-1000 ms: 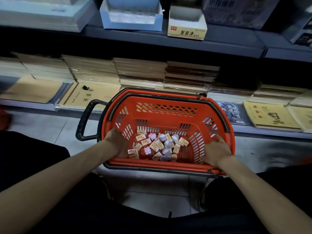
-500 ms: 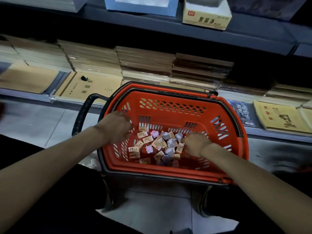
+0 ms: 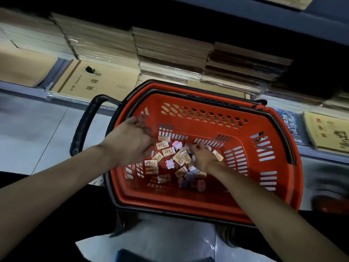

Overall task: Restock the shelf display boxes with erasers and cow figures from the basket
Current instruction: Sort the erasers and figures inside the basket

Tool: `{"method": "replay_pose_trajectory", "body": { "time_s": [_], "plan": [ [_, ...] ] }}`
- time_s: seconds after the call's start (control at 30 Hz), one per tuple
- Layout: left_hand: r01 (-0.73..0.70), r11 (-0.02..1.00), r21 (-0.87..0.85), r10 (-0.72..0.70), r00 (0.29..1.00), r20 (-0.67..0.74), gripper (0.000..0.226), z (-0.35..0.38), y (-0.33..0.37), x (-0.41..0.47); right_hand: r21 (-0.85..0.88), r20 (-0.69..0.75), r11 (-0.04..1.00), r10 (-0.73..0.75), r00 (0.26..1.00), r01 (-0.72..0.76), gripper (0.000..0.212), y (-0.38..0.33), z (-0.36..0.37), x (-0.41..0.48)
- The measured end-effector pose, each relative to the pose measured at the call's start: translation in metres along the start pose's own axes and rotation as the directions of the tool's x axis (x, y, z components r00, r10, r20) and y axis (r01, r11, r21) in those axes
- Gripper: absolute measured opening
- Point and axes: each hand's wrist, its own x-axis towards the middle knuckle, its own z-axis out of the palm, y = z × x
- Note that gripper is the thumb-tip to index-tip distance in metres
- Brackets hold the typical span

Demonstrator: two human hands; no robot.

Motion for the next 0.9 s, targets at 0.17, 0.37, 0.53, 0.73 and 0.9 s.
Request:
{"method": "replay_pose_trajectory", "body": {
  "time_s": [0.17,0.37,0.53,0.73,0.9],
  "plan": [
    [-0.005,0.999,0.045,0.003,0.999,0.044,0.052,-0.001,0.001,0.0,-0.023,-0.023,0.998,-0.059,0.998,0.059,0.073,-0.002,0.01,0.015],
    [-0.018,0.952,0.304,-0.1,0.925,0.366,0.04,-0.012,0.012,-0.002,-0.16,0.022,0.982,-0.097,0.995,0.099,0.078,0.026,0.007,-0.01],
    [-0.006,0.914,0.405,-0.23,0.815,0.531,0.04,-0.01,0.021,-0.012,-0.171,0.052,0.985,0.05,0.997,-0.04,0.062,0.07,0.006,-0.044],
    [0.068,0.911,0.407,-0.313,0.758,0.573,0.043,-0.016,0.029,-0.042,-0.132,0.106,0.991,0.036,0.994,-0.022,0.067,0.063,-0.006,-0.05],
    [0.146,0.897,0.416,-0.389,0.706,0.591,0.059,-0.02,0.029,-0.092,-0.229,0.128,0.966,-0.089,0.988,0.117,0.075,0.02,-0.012,-0.045]
  ]
}}
